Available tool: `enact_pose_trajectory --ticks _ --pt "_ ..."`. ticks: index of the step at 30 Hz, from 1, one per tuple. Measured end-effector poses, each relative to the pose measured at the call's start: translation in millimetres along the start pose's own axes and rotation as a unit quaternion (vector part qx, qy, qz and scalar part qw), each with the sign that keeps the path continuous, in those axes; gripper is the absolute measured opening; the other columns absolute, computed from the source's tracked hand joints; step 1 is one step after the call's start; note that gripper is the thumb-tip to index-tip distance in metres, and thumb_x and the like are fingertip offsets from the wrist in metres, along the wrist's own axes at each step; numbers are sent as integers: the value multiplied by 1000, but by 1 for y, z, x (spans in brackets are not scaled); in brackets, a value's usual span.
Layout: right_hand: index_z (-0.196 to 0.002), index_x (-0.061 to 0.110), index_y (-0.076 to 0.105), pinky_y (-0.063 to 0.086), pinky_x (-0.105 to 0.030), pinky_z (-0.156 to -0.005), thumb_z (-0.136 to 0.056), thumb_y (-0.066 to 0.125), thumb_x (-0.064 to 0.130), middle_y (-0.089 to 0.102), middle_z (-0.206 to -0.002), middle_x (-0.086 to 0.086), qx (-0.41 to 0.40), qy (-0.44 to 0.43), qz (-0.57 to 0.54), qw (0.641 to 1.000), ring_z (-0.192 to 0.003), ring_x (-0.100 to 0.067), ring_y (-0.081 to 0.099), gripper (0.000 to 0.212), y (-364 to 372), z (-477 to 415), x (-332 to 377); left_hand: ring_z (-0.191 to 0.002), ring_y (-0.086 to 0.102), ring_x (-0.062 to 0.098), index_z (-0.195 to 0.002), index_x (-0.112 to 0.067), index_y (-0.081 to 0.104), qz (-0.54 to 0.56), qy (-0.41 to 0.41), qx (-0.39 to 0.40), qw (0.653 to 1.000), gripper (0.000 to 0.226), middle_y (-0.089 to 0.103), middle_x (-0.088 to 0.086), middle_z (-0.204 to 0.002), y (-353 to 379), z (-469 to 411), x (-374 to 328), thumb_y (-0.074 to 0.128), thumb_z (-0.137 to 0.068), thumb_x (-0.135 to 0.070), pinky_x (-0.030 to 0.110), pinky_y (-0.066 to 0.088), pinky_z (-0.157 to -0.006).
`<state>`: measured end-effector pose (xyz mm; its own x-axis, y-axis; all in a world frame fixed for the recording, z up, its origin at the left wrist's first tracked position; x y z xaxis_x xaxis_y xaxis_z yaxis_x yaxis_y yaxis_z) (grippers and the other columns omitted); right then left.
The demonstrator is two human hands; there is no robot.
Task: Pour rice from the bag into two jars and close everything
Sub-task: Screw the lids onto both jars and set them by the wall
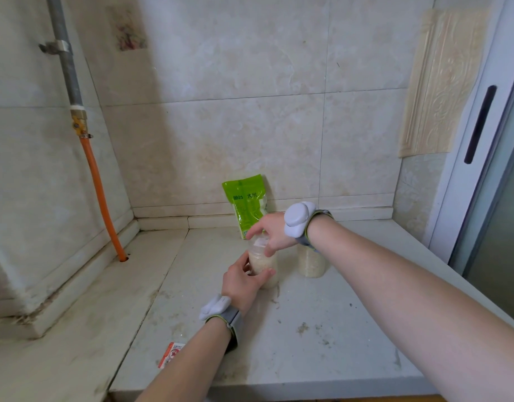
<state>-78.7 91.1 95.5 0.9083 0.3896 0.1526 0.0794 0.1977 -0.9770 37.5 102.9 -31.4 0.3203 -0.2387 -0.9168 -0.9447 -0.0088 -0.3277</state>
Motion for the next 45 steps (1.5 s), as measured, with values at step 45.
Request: enact_pose_trajectory --ticks 45 --pt "-125 24 62 46 -27 -80 -77 59 62 63 -125 1 -24 63 119 991 -110 -22 61 61 -10 -13 12 -98 64 5 -123 -30 60 -13 -5 -3 1000 57 70 -13 -102 0 -1 1 79 -70 -38 27 53 -89"
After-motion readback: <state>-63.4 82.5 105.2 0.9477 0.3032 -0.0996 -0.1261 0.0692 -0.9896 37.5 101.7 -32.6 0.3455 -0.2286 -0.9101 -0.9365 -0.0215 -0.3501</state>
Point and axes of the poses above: each hand's wrist, its own z-axis away from the middle knuckle, its own y-axis out of the palm, x = y × z, the point moved 3 cm from there along -z, towards the middle knuckle
